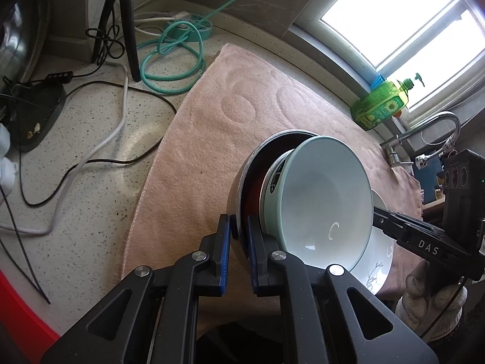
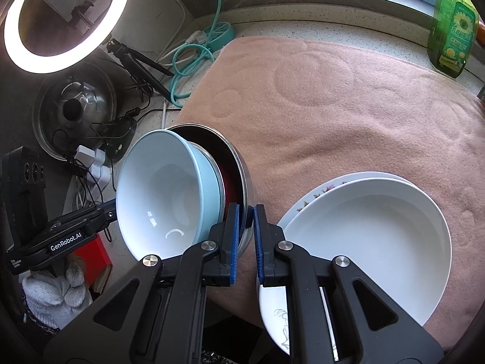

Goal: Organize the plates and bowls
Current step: 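Carry the bowl stack over the white plate stack and lower it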

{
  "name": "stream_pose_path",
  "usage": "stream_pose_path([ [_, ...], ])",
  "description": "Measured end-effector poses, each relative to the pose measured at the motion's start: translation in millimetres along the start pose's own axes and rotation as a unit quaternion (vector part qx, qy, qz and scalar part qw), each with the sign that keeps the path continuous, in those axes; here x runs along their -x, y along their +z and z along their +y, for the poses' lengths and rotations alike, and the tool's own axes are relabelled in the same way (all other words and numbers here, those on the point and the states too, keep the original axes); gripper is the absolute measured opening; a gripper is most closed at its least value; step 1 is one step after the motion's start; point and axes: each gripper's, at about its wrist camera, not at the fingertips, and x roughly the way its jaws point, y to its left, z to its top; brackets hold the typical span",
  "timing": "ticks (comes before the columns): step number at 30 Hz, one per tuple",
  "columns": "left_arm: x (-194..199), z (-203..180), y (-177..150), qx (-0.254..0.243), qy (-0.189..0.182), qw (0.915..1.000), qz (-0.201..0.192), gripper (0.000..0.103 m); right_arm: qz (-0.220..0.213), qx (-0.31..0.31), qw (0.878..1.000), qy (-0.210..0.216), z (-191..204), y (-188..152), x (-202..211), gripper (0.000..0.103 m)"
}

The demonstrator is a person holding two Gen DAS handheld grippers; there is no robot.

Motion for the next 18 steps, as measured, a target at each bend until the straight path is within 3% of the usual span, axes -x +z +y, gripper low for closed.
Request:
stream_pose_path([
  [18,10.3,-61.8,8.8,-0.05,-0.029,0.9982,-0.013,0.009,-0.043,-0.031,0.999,-0.012,-35.1,-10.7,67.8,0.01],
])
